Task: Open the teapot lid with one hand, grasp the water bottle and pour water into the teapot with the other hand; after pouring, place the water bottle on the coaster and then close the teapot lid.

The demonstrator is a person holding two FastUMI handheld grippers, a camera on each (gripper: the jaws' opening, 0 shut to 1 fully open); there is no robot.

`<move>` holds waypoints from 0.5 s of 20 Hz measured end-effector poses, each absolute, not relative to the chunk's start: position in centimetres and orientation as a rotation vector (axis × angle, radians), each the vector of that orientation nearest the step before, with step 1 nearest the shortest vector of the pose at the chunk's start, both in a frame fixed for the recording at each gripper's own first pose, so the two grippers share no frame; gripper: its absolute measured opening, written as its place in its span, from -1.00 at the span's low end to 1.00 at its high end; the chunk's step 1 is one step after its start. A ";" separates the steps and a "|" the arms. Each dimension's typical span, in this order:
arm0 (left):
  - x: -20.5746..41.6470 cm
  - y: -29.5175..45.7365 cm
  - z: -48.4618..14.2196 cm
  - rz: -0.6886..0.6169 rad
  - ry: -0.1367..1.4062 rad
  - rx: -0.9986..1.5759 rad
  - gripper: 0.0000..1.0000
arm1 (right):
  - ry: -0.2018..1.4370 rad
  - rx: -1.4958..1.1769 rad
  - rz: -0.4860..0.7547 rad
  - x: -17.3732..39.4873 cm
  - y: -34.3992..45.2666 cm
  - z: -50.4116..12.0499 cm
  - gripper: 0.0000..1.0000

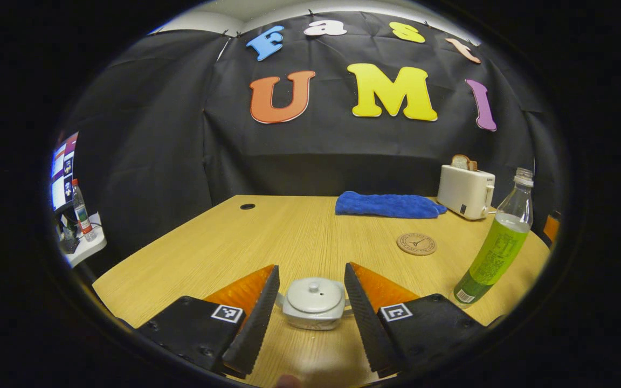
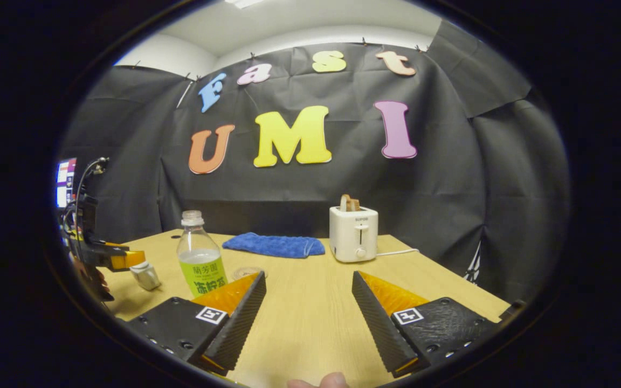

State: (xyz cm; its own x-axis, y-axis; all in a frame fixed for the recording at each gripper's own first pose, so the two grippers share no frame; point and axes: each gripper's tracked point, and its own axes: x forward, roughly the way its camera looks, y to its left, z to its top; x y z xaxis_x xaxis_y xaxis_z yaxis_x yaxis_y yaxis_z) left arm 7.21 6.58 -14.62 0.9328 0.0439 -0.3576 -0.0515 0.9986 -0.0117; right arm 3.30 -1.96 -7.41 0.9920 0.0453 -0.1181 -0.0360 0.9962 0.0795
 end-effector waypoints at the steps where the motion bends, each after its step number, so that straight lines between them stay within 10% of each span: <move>1: 7.3 6.5 -14.8 0.048 0.368 -0.015 0.41 | 0.127 0.085 0.047 3.3 -1.8 -7.6 0.92; 10: 8.0 6.1 -15.3 0.049 0.380 0.047 -0.35 | 0.136 0.096 0.055 3.5 -1.4 -8.0 0.91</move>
State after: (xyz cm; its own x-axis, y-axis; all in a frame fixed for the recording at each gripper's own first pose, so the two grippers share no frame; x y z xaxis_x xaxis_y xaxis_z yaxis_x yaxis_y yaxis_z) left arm 8.04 6.08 -15.31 0.9275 0.0562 -0.3697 -0.0386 0.9977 0.0550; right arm 3.53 -1.35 -7.96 0.9893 0.0613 -0.1327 -0.0482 0.9939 0.0994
